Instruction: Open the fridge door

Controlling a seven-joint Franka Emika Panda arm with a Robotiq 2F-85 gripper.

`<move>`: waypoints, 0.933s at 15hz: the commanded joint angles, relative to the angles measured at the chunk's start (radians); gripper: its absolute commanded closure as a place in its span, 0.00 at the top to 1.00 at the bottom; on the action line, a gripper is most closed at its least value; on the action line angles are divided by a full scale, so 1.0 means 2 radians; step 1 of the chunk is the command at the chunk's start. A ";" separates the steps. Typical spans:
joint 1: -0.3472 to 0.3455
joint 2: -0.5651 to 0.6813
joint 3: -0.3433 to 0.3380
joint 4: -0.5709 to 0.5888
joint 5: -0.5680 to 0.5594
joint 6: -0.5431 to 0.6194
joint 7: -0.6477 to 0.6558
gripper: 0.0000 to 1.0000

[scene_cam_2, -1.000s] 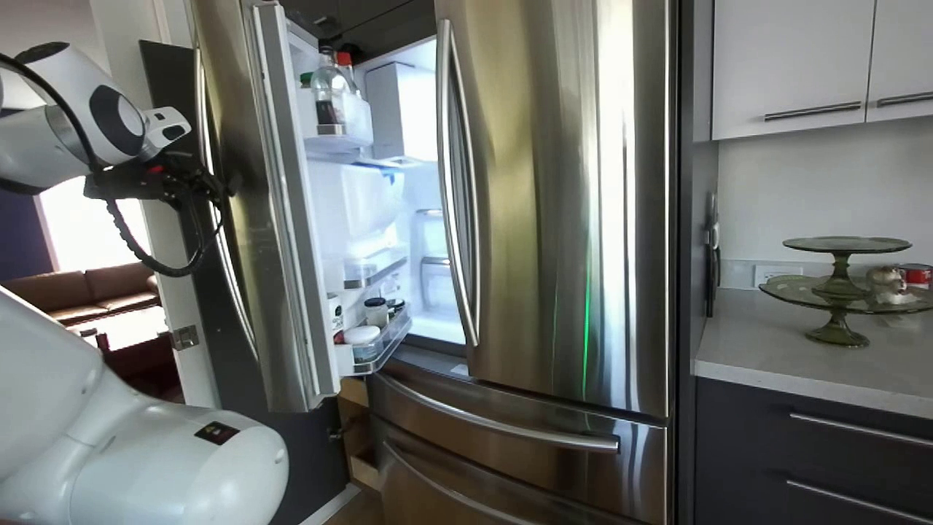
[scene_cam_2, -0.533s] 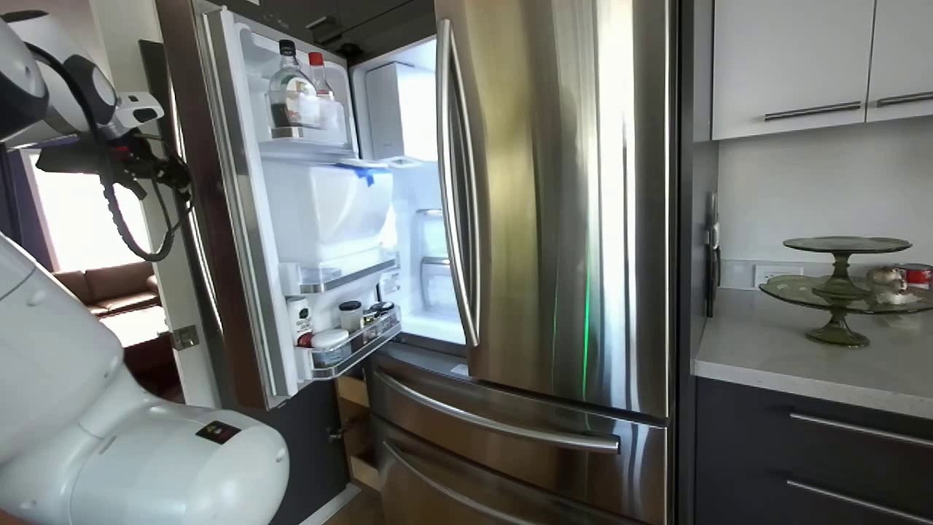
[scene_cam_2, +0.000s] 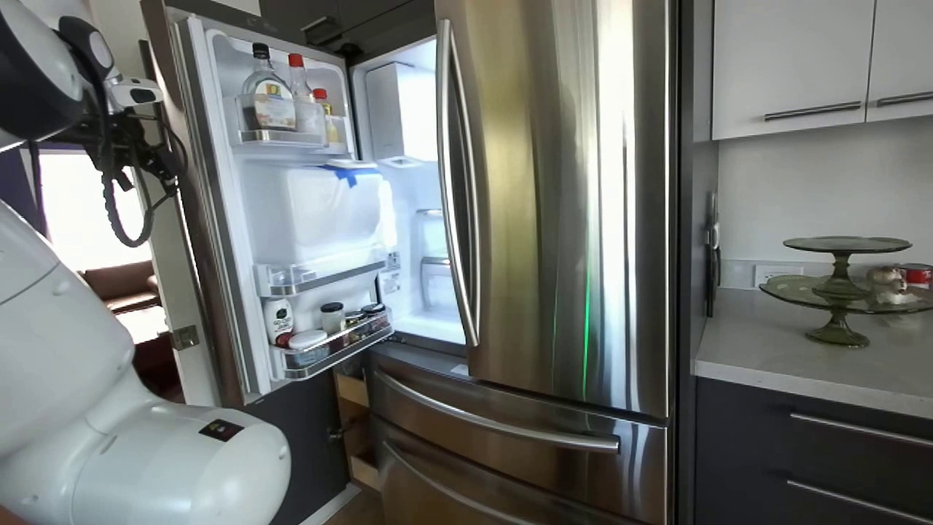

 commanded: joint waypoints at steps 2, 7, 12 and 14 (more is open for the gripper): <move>0.030 0.003 -0.057 -0.011 0.043 -0.044 -0.025 1.00; 0.053 -0.004 -0.107 -0.032 0.043 -0.067 -0.113 1.00; 0.069 -0.004 -0.135 -0.058 0.024 -0.050 -0.218 1.00; 0.072 -0.005 -0.142 -0.068 0.017 -0.029 -0.251 1.00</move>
